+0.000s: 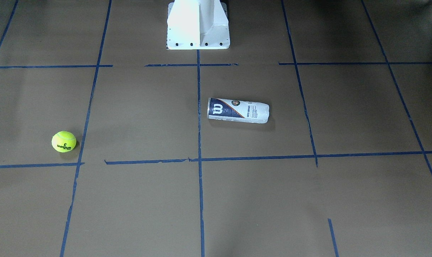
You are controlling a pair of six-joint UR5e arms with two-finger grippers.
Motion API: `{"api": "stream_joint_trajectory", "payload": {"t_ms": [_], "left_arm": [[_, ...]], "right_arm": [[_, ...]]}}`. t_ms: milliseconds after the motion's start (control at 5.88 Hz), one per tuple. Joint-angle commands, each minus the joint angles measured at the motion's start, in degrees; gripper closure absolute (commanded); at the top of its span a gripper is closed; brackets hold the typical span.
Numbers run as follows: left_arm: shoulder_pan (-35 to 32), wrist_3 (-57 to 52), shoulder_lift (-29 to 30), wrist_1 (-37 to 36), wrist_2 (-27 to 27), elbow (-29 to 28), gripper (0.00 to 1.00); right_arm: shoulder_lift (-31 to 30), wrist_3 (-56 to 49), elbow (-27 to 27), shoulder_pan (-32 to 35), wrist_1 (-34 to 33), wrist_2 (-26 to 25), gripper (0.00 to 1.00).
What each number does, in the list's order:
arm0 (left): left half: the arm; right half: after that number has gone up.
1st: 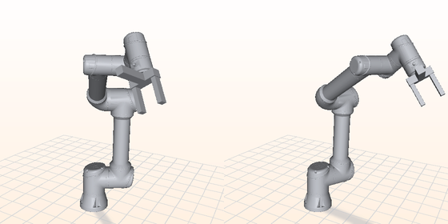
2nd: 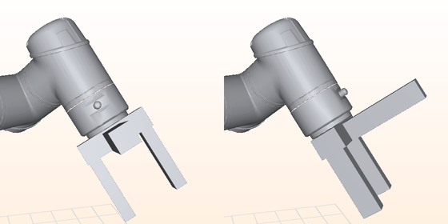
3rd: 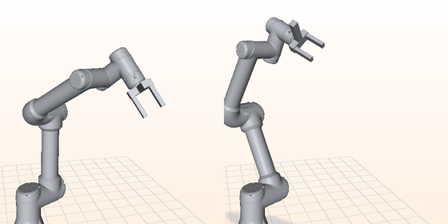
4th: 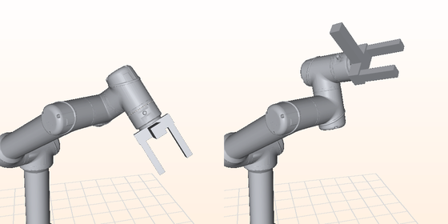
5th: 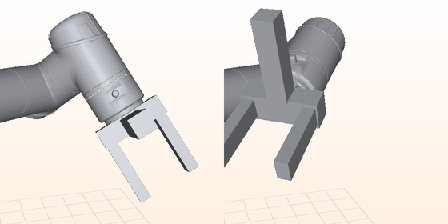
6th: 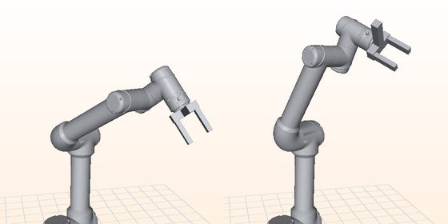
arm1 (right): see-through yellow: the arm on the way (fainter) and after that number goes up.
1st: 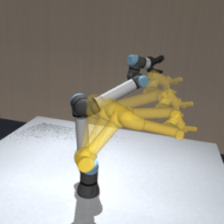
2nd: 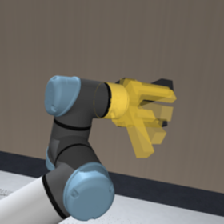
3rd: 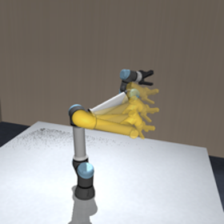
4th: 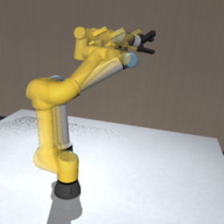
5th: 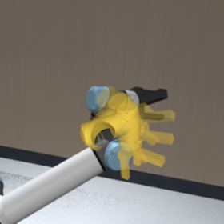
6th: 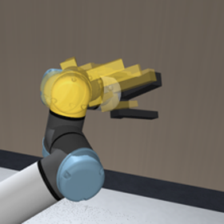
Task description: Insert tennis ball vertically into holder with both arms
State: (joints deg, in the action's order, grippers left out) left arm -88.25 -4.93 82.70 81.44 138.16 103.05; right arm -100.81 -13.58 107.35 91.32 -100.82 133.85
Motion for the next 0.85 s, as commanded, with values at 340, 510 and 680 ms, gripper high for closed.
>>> {"api": "stream_joint_trajectory", "payload": {"t_ms": [340, 510, 680], "left_arm": [[0.00, 0.27, 0.09, 0.04, 0.00, 0.92, 0.00], [0.44, 0.28, 0.18, 0.21, 0.09, 1.96, 0.00], [0.97, 0.28, 0.44, 0.22, 0.18, 4.15, 0.00]], "right_arm": [[0.17, -0.48, 0.14, -0.09, 0.09, 0.18, 0.00], [0.18, -0.48, 0.23, -0.09, 0.09, 0.09, 0.00], [0.18, -0.13, 0.06, -0.09, 0.09, 0.00, 0.00]]}}
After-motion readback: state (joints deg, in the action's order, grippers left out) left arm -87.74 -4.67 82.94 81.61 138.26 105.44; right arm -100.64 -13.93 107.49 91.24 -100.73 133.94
